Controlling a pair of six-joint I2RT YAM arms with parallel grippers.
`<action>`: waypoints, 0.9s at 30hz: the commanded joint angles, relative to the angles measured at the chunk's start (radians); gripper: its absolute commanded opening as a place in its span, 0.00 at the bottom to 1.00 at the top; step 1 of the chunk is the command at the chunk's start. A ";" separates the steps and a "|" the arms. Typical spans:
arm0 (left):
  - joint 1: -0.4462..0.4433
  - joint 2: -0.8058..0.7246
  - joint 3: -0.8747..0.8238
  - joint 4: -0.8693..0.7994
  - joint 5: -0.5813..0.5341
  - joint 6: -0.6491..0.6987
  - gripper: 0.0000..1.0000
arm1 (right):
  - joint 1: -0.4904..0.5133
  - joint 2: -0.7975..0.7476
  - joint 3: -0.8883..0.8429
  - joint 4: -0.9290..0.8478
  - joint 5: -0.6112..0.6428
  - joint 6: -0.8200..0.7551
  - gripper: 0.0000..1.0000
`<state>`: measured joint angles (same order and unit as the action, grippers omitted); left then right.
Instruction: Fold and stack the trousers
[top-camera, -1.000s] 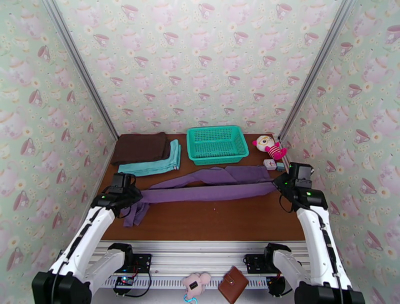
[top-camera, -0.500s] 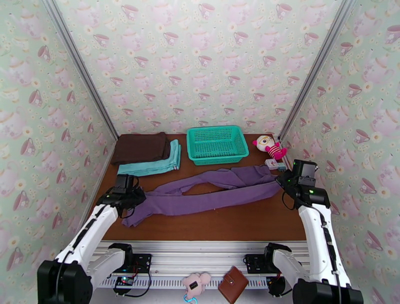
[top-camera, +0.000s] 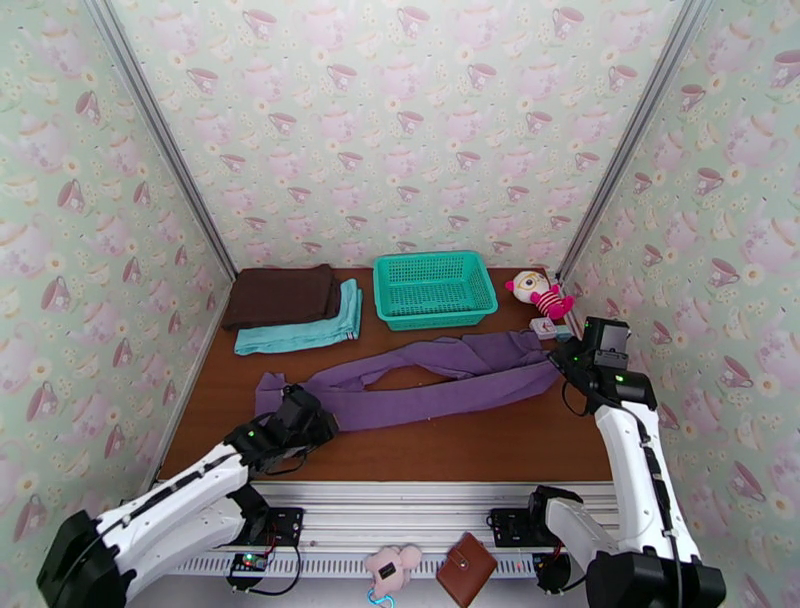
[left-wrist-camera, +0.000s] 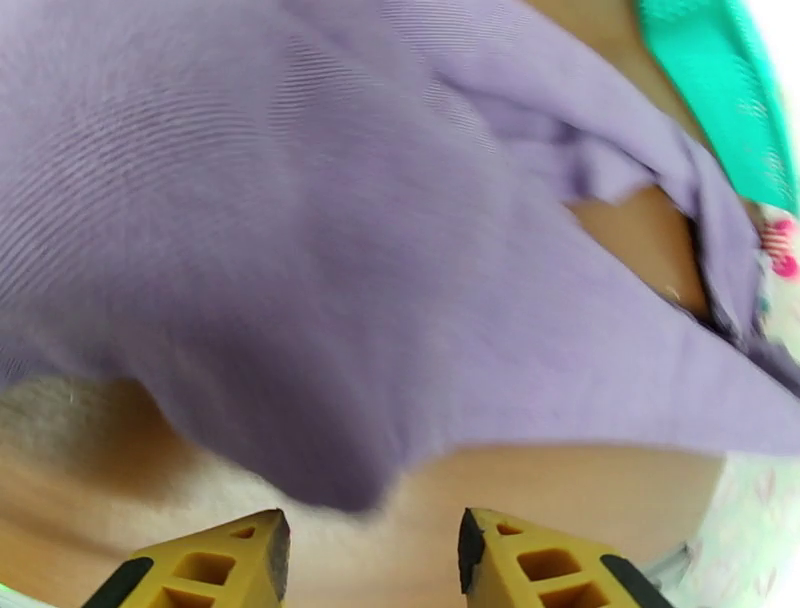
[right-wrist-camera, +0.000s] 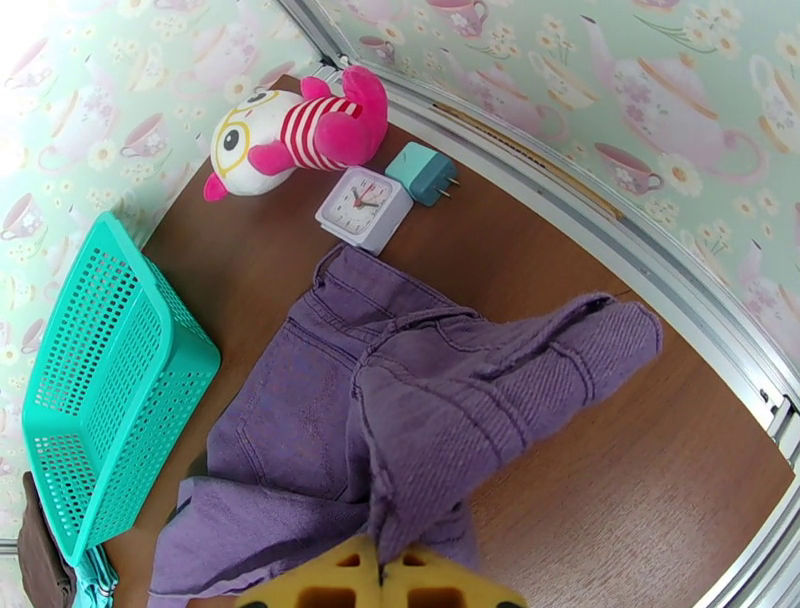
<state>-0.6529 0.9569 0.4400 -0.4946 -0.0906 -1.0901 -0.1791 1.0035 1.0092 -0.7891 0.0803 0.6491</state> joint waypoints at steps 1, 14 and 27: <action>-0.010 0.064 0.010 0.114 -0.072 -0.076 0.50 | -0.005 -0.005 -0.009 0.033 -0.008 -0.018 0.00; 0.155 -0.132 0.152 -0.056 -0.145 0.034 0.00 | -0.005 0.151 0.093 0.140 -0.079 0.008 0.00; 0.766 0.149 0.972 -0.218 0.123 0.588 0.00 | -0.005 0.294 0.553 0.359 -0.395 0.065 0.00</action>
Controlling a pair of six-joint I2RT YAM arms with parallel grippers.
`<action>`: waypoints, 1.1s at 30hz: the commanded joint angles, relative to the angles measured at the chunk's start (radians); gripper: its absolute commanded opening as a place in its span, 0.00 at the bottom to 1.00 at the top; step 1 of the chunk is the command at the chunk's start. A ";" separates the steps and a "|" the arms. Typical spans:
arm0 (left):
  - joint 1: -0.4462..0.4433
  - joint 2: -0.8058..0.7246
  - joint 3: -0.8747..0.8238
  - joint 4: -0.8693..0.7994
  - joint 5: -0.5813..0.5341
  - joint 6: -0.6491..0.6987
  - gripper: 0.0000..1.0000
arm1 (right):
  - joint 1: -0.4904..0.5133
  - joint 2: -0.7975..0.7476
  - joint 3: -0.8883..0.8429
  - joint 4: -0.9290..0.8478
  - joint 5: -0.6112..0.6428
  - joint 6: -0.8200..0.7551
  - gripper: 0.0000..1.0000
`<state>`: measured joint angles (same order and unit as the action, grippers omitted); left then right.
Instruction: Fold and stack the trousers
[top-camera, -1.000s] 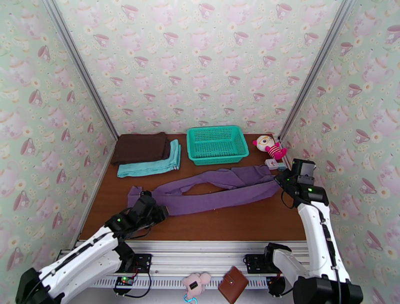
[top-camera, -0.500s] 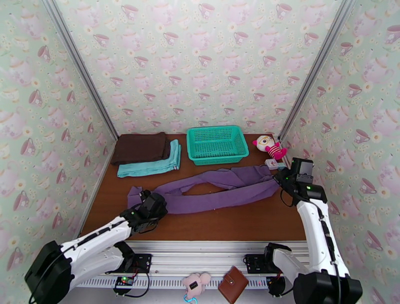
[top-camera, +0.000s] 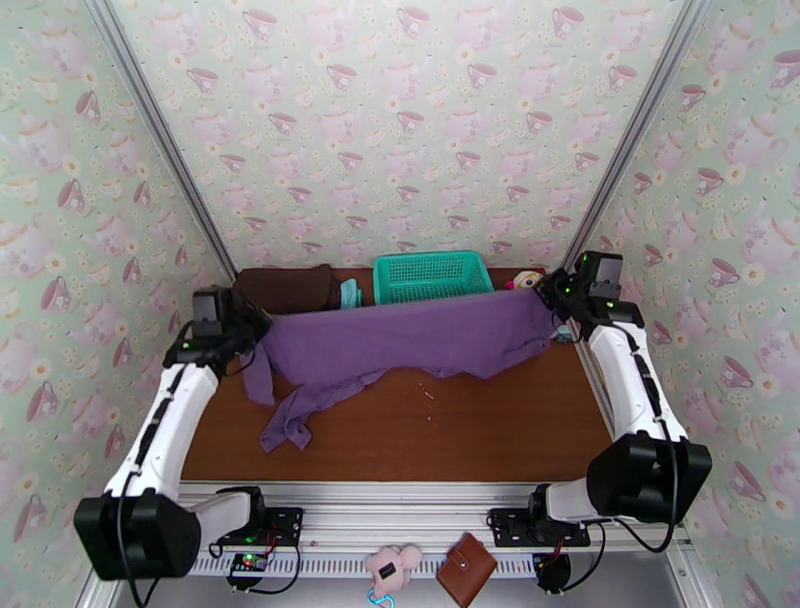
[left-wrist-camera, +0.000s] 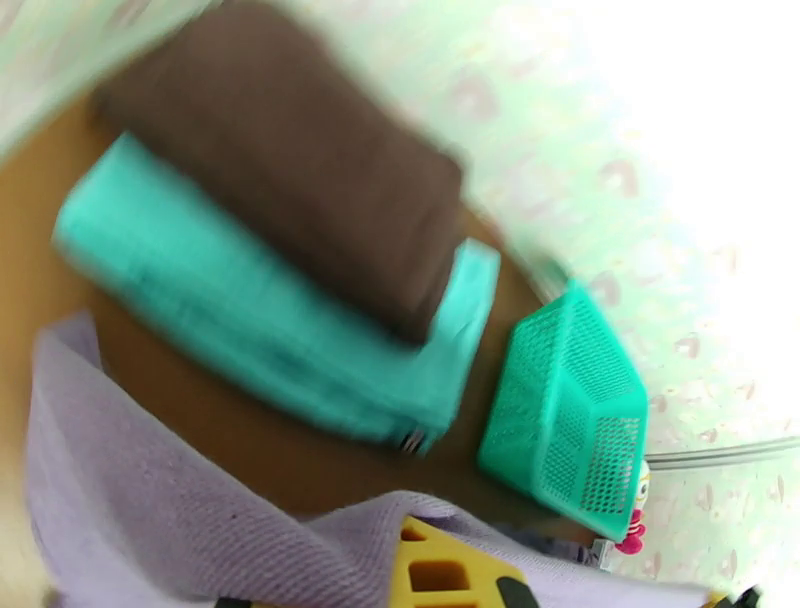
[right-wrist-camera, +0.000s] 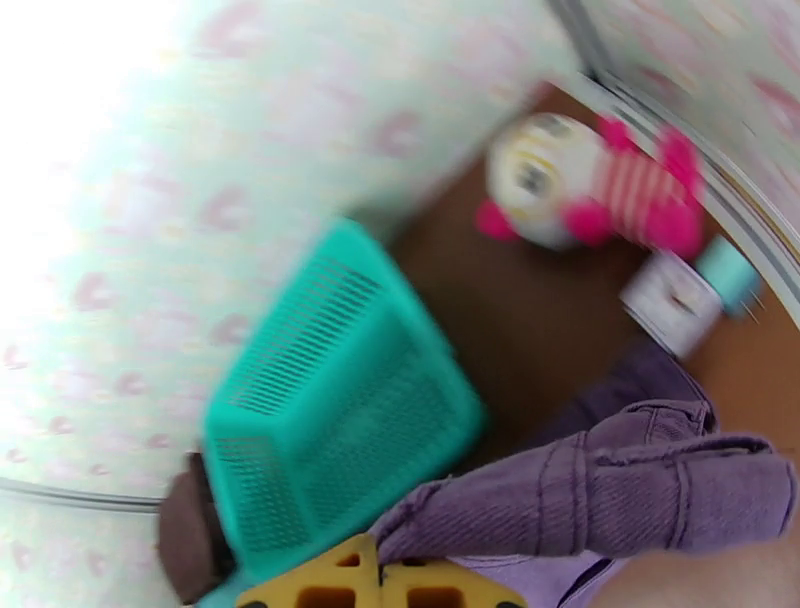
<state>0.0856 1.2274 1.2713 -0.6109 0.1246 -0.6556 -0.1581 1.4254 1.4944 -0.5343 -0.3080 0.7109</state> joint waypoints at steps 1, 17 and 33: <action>0.027 -0.167 0.169 -0.148 -0.144 0.163 0.00 | -0.025 -0.188 0.047 0.068 0.033 -0.018 0.00; -0.017 -0.772 -0.576 -0.446 -0.183 -0.165 0.01 | -0.031 -0.717 -0.813 -0.266 0.338 0.061 0.00; -0.052 -0.848 -0.414 -0.600 -0.538 -0.154 0.12 | -0.044 -0.873 -0.832 -0.418 0.624 0.149 0.00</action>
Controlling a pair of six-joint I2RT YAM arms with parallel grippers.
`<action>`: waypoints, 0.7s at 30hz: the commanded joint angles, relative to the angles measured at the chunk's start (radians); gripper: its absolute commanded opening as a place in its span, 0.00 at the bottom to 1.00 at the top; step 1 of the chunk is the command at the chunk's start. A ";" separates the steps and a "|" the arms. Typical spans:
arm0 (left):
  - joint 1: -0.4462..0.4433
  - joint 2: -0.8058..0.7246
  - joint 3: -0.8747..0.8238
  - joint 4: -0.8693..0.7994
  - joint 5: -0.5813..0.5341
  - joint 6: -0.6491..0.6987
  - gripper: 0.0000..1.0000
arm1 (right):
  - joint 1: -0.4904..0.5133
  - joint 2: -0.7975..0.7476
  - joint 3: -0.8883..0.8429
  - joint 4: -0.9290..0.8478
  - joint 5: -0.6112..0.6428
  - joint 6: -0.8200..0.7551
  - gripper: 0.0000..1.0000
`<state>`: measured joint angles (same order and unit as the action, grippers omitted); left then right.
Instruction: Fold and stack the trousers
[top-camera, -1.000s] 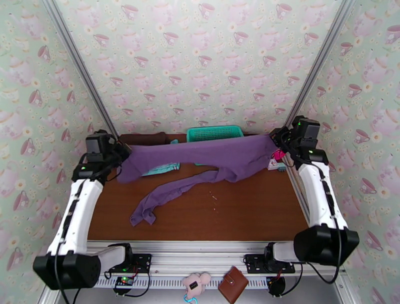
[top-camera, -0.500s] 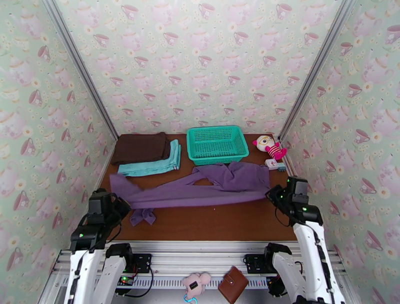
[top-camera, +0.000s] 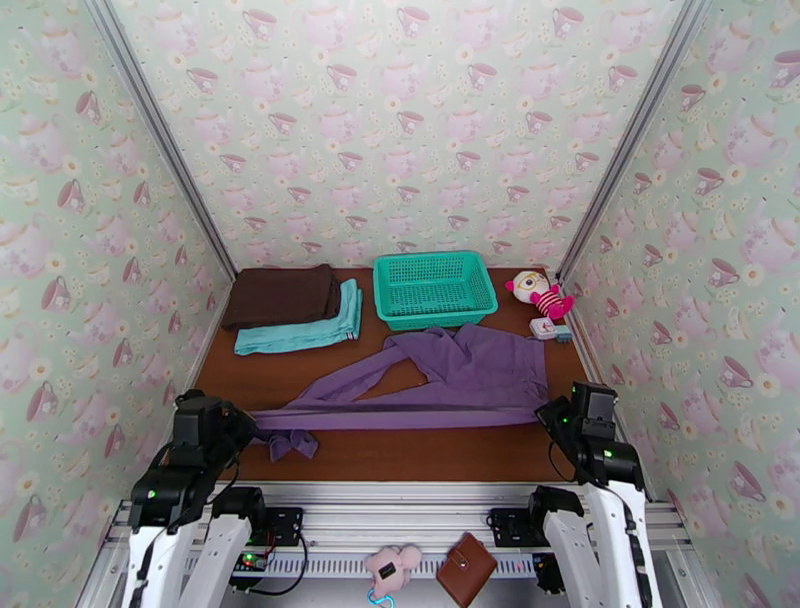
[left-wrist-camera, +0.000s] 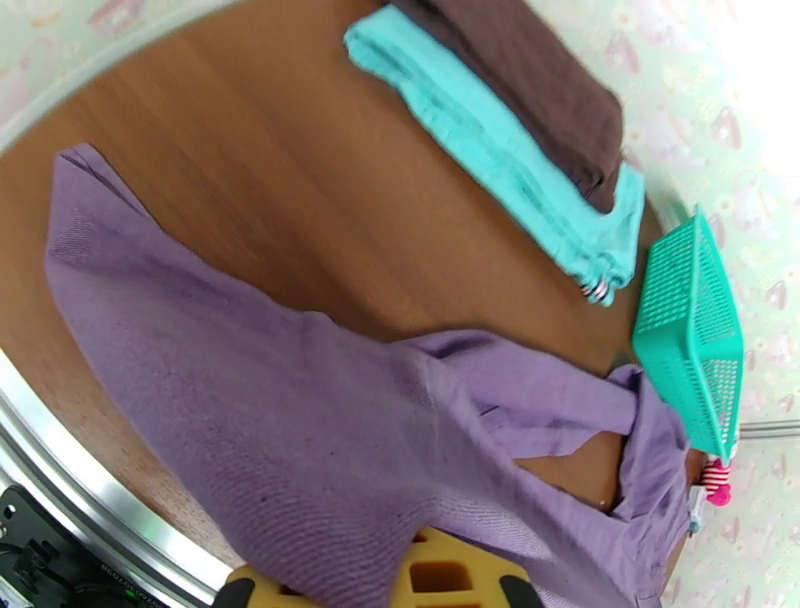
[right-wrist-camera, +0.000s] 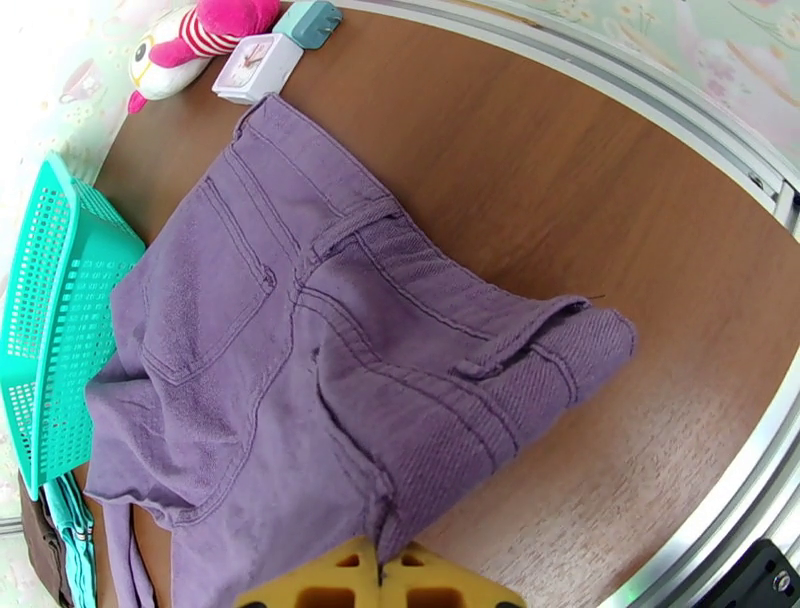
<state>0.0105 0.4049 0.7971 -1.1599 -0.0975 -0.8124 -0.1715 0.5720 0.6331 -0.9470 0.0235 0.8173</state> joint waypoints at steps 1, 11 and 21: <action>0.022 -0.034 0.063 -0.051 -0.295 0.013 0.17 | -0.031 -0.025 0.028 -0.018 0.305 0.055 0.00; 0.023 -0.153 -0.028 0.091 0.013 0.082 0.25 | -0.036 -0.059 0.050 -0.096 0.350 0.090 0.50; -0.305 0.669 0.053 0.428 0.071 0.381 0.44 | 0.002 0.070 0.077 0.331 -0.305 -0.190 0.84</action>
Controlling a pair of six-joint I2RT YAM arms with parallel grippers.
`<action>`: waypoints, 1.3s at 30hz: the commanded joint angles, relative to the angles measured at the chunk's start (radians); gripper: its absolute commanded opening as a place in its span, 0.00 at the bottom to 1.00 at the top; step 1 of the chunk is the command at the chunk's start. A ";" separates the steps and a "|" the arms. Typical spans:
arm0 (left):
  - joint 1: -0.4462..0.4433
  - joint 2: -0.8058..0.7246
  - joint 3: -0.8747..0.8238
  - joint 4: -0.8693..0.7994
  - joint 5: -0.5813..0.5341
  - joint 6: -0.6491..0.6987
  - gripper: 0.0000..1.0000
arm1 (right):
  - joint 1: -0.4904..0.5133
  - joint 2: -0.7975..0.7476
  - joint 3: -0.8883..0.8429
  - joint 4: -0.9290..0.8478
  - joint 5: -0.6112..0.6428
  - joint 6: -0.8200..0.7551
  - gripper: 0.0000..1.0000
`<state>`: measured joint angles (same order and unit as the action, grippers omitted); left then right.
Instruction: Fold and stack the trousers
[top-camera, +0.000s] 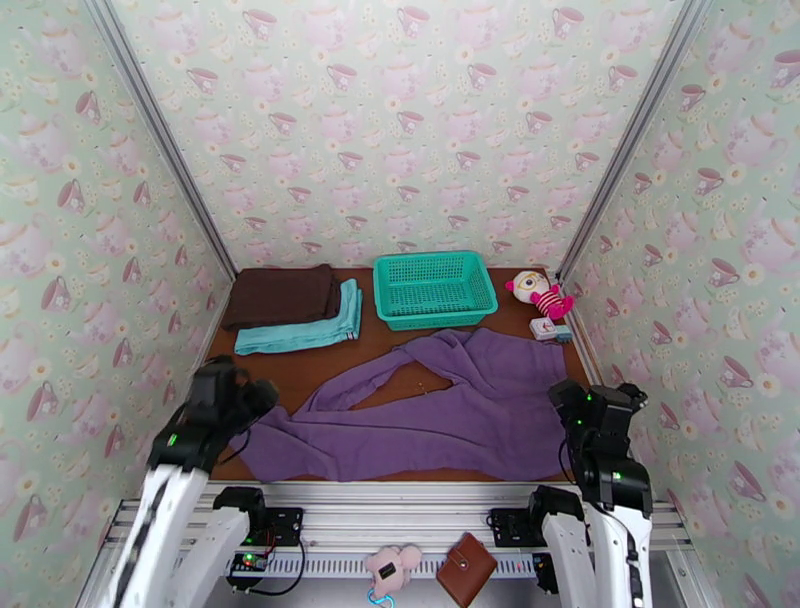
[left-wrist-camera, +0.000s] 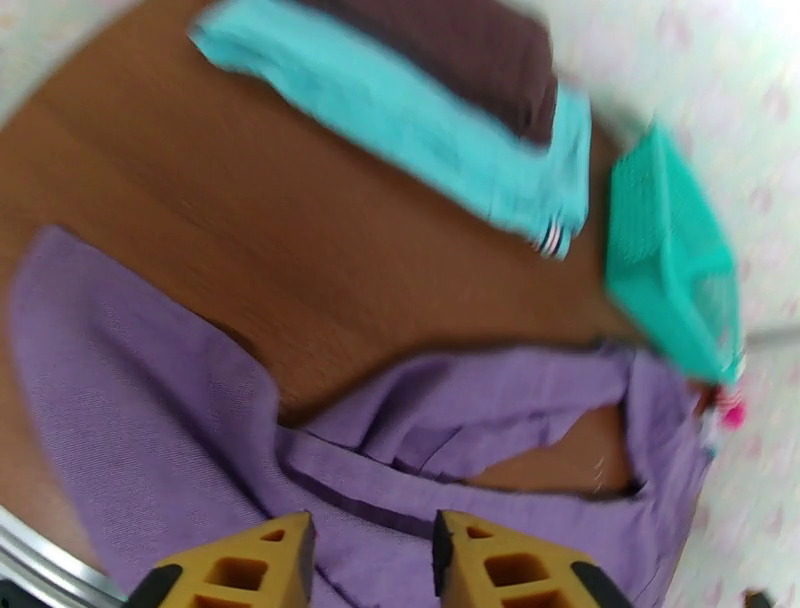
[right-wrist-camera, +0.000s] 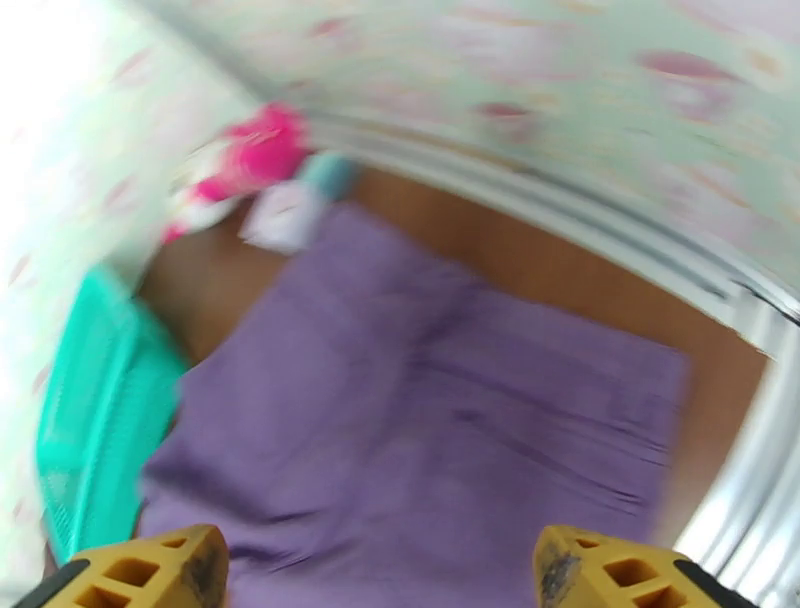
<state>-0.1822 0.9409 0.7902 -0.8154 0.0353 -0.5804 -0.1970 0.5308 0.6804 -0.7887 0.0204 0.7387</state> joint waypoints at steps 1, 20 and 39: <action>-0.138 0.195 0.090 0.091 -0.067 0.181 0.45 | 0.056 0.167 0.036 0.182 -0.342 -0.138 0.85; -0.179 0.940 0.450 0.049 -0.205 0.293 0.03 | 0.370 0.982 0.028 0.557 -0.199 -0.046 0.89; -0.305 0.431 0.078 1.036 -0.828 0.717 0.00 | 0.307 1.020 0.010 0.568 -0.211 -0.023 0.87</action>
<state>-0.4976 1.4117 0.9894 -0.1379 -0.6743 -0.0109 0.1181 1.5196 0.7071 -0.1898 -0.2214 0.6998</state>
